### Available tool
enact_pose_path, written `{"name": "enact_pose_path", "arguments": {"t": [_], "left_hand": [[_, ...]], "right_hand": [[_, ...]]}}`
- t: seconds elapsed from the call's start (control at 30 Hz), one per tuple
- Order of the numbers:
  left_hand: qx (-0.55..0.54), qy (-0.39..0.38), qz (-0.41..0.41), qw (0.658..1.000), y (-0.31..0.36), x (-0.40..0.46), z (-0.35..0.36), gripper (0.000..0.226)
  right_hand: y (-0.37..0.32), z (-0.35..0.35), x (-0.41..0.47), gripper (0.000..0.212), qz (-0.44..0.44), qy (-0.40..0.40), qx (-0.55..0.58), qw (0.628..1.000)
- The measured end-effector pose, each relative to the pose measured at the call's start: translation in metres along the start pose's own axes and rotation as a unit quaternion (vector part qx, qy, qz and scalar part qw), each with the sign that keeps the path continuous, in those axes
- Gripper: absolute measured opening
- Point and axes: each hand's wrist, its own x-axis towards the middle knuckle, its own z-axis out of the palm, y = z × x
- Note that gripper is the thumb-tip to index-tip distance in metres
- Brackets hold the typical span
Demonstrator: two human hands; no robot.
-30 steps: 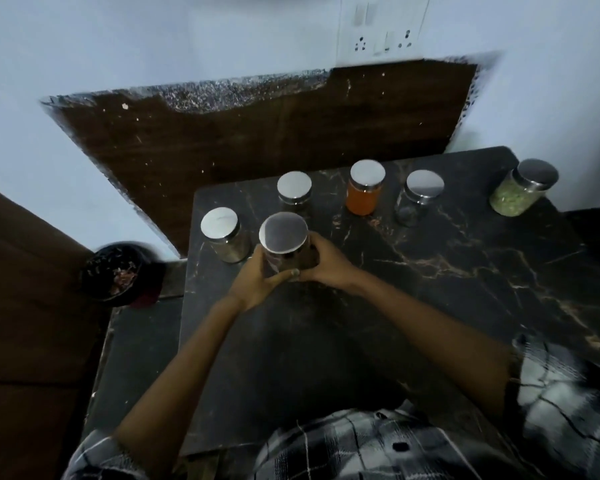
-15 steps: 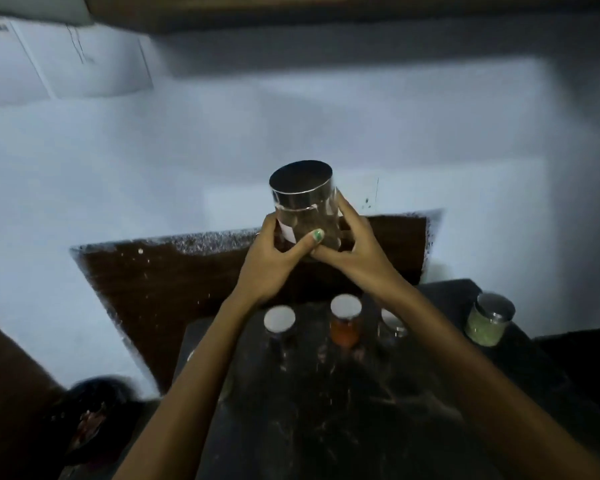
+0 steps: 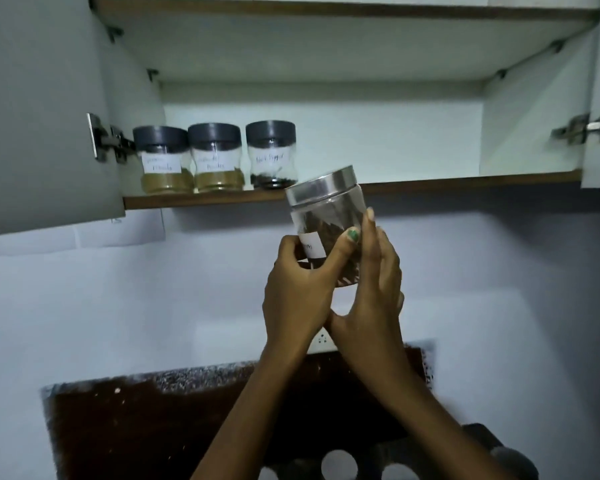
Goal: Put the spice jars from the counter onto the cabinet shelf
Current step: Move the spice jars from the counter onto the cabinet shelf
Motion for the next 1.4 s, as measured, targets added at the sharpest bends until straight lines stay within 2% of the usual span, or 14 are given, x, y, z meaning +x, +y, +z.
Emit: {"name": "enact_pose_path", "arguments": {"t": [0.17, 0.3, 0.4, 0.47, 0.6, 0.67, 0.77, 0.97, 1.1, 1.4], "left_hand": [[0.012, 0.003, -0.015, 1.000, 0.016, -0.004, 0.012, 0.059], [-0.003, 0.002, -0.004, 1.000, 0.022, -0.010, 0.019, 0.055], [-0.046, -0.015, 0.019, 0.999, 0.026, -0.013, 0.022, 0.049], [-0.072, -0.032, 0.034, 0.996, 0.028, -0.015, 0.022, 0.046], [-0.088, -0.039, 0.058, 0.994, 0.033, -0.017, 0.024, 0.051], [-0.090, -0.029, 0.074, 0.993, 0.032, -0.018, 0.026, 0.056], [-0.077, -0.022, 0.093, 0.992, 0.030, -0.016, 0.031, 0.058], [-0.049, 0.014, 0.111, 0.993, 0.020, -0.007, 0.041, 0.069], [-0.025, 0.018, 0.121, 0.992, 0.013, 0.004, 0.047, 0.073], [0.108, -0.047, 0.214, 0.970, 0.019, 0.067, 0.041, 0.080]], "right_hand": [[0.001, 0.000, 0.008, 0.111, -0.044, 0.094, -0.072, 0.992], [0.004, -0.001, 0.013, 0.095, -0.064, 0.123, -0.050, 0.989], [0.006, -0.006, 0.018, 0.074, -0.044, 0.123, 0.030, 0.991], [0.009, -0.010, 0.022, 0.080, -0.023, 0.109, 0.101, 0.989], [0.013, -0.020, 0.035, 0.109, 0.015, 0.052, 0.259, 0.964], [0.018, -0.022, 0.039, 0.110, 0.025, 0.025, 0.331, 0.943], [0.025, -0.022, 0.043, 0.107, 0.031, 0.006, 0.366, 0.930], [0.032, -0.020, 0.052, 0.110, 0.049, -0.015, 0.318, 0.947], [0.041, -0.014, 0.061, 0.105, 0.042, 0.000, 0.255, 0.966], [0.047, 0.003, 0.133, 0.106, -0.013, 0.009, 0.186, 0.982]]}}
